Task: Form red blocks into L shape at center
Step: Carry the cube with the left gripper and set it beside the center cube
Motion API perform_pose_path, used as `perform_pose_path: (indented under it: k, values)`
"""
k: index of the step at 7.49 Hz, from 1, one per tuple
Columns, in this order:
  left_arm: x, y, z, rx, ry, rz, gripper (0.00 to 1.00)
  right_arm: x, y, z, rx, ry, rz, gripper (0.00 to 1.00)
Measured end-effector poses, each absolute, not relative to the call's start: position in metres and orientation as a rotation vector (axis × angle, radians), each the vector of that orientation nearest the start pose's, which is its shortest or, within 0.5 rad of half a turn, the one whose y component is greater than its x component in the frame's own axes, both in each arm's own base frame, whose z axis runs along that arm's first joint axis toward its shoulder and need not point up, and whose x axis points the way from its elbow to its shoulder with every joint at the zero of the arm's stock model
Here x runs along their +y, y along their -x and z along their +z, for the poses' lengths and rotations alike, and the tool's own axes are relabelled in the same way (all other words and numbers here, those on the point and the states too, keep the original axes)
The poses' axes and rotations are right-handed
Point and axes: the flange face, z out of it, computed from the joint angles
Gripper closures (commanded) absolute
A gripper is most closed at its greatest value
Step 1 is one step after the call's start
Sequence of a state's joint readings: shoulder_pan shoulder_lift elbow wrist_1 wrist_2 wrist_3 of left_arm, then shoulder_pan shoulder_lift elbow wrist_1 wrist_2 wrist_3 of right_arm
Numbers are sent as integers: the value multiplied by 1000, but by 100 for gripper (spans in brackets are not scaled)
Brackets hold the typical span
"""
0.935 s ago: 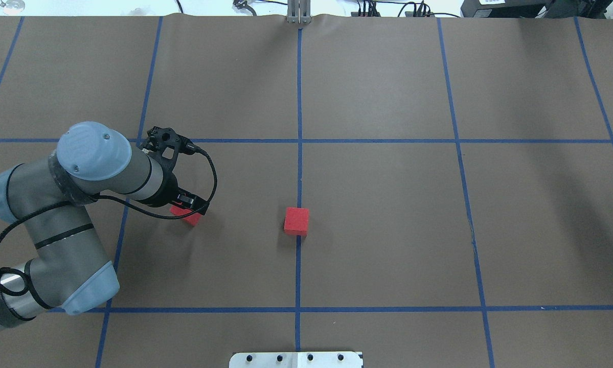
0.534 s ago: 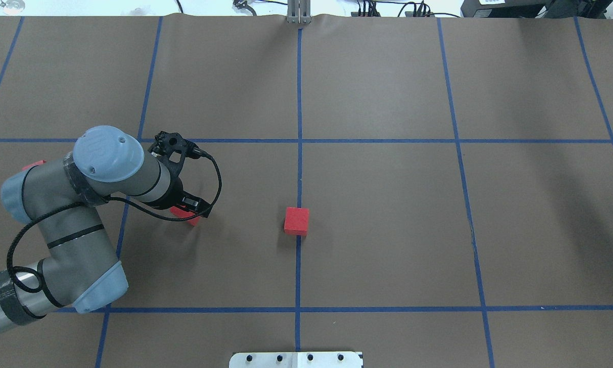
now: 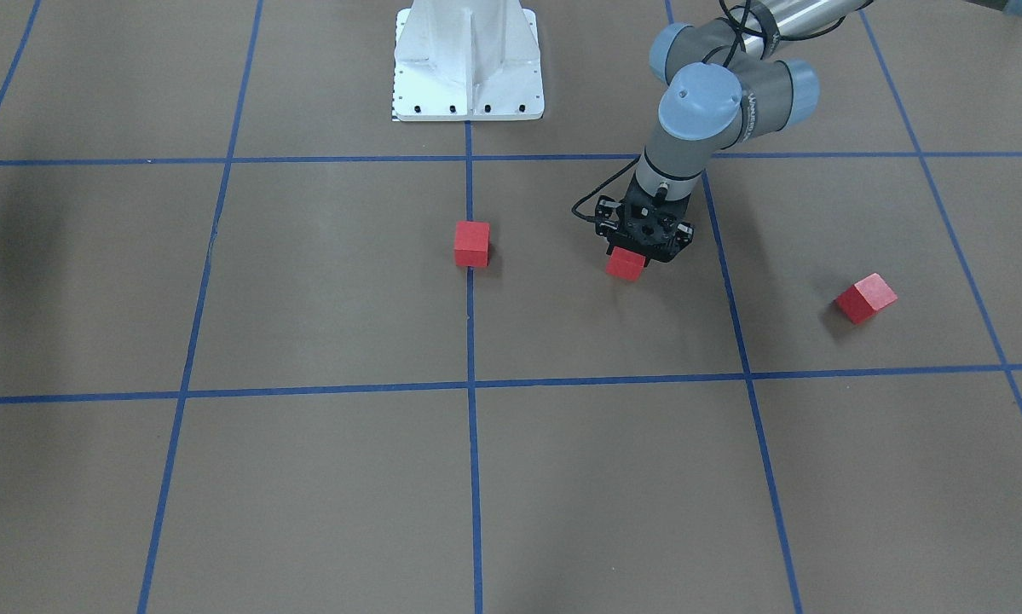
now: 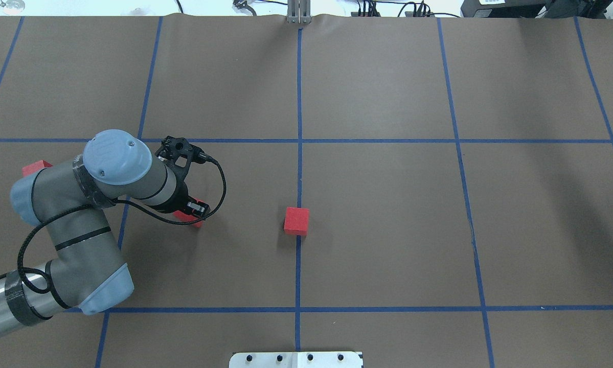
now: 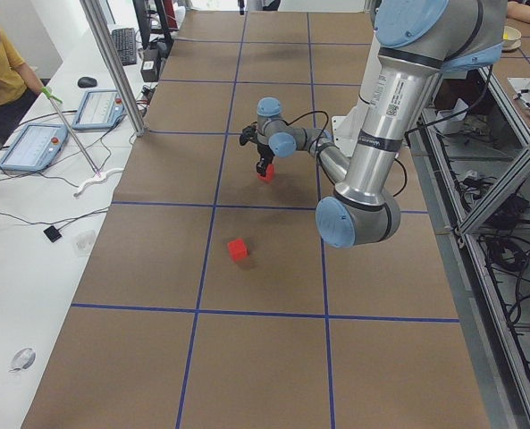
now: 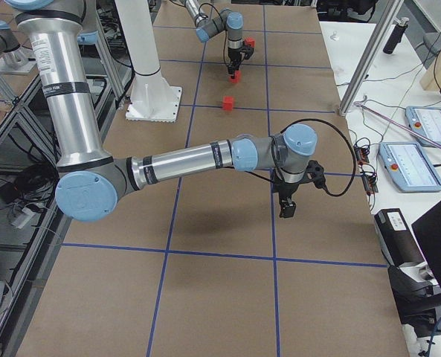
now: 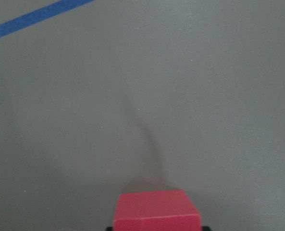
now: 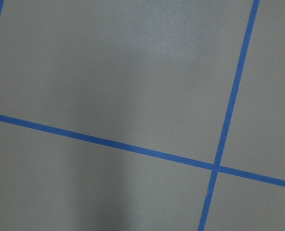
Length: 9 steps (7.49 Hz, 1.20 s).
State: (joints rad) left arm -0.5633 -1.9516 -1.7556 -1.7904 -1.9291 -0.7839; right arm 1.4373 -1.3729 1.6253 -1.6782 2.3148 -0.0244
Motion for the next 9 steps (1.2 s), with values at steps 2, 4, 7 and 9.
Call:
perform_pose_path:
  k: [2,4,7,9]
  values:
    - [-415,-476,326,858,-200,364,73,-576,11,539,-750,-99,-205,1]
    - [-427,-482,280,864,-176,349,73,-574,11,543,-748,-90,-200,1]
    - [-455,-519,189,879,-135,241,73,-572,10,548,-743,-81,-193,1]
    - [-482,-566,135,879,-92,156,73,-572,10,548,-742,-81,-192,1]
